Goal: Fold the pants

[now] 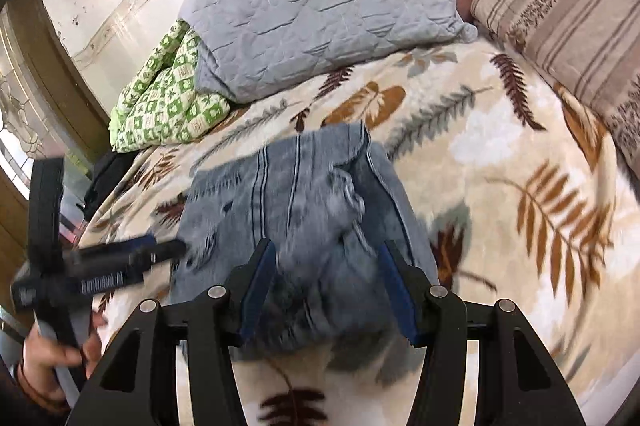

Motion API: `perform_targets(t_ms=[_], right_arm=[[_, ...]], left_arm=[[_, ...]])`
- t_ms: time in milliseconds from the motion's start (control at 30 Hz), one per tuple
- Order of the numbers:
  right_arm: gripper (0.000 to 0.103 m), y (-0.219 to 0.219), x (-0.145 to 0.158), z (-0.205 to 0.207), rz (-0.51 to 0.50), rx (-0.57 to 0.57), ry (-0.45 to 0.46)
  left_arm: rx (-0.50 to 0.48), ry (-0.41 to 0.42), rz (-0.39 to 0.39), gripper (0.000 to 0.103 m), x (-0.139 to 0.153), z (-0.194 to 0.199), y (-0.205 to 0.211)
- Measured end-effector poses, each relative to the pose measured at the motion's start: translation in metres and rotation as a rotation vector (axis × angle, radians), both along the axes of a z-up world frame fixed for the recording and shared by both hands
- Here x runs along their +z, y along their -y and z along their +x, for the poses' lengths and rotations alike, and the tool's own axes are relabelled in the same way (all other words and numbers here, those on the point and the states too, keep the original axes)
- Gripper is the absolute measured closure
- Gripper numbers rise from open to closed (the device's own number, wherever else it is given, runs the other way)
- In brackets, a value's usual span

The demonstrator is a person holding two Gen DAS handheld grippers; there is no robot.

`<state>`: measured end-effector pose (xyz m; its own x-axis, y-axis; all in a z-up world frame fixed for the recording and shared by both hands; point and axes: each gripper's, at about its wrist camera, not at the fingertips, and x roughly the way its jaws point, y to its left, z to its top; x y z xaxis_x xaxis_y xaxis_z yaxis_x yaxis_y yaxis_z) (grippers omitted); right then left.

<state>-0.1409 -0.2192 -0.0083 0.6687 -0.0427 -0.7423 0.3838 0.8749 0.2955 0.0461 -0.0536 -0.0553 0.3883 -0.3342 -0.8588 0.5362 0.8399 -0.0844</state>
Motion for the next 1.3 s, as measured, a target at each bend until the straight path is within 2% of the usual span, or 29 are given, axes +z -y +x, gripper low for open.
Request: perform_targets(t_ms=[67, 100, 133, 200, 367, 467, 567, 667, 733, 933, 1000, 1100, 1300], right_arm=[[0.053, 0.003, -0.005, 0.012, -0.003, 0.004, -0.020], [0.063, 0.004, -0.008, 0.016, -0.001, 0.006, -0.029], [0.081, 0.005, -0.012, 0.022, 0.000, 0.010, -0.048], [0.096, 0.005, -0.017, 0.026, -0.008, 0.016, -0.064], [0.099, 0.008, -0.018, 0.013, -0.039, 0.011, -0.034], [0.099, 0.015, -0.037, 0.009, -0.009, 0.004, -0.064], [0.096, 0.020, -0.055, 0.007, 0.021, 0.017, -0.081], [0.079, 0.025, -0.049, -0.003, 0.047, 0.008, -0.051], [0.050, 0.030, -0.041, -0.010, 0.037, -0.001, -0.051], [0.048, 0.050, -0.024, -0.018, 0.039, -0.018, -0.030], [0.048, 0.054, -0.023, -0.017, 0.053, -0.015, -0.024], [0.042, 0.053, -0.023, -0.009, 0.052, 0.014, -0.021], [0.041, 0.053, -0.029, 0.009, 0.063, 0.067, -0.028]], left_arm=[[-0.003, 0.001, 0.003, 0.033, -0.002, -0.001, 0.002], [-0.004, 0.000, 0.007, 0.033, -0.003, -0.001, 0.004], [-0.006, 0.002, 0.011, 0.033, -0.004, -0.001, 0.005], [-0.011, 0.014, 0.021, 0.033, -0.005, -0.003, 0.008], [-0.016, 0.012, 0.019, 0.032, -0.009, -0.002, 0.011], [-0.013, 0.006, 0.018, 0.030, -0.013, -0.001, 0.012], [0.004, -0.005, -0.001, 0.030, -0.013, -0.001, 0.009], [0.029, -0.040, -0.062, 0.030, -0.007, -0.002, -0.002], [0.037, -0.046, -0.074, 0.029, -0.004, -0.001, -0.004], [0.040, -0.050, -0.078, 0.029, -0.004, 0.001, -0.006], [0.040, -0.059, -0.073, 0.029, -0.007, 0.001, -0.006], [0.045, -0.070, -0.068, 0.029, -0.012, 0.002, -0.006], [0.054, -0.072, -0.066, 0.028, -0.015, 0.003, -0.005]])
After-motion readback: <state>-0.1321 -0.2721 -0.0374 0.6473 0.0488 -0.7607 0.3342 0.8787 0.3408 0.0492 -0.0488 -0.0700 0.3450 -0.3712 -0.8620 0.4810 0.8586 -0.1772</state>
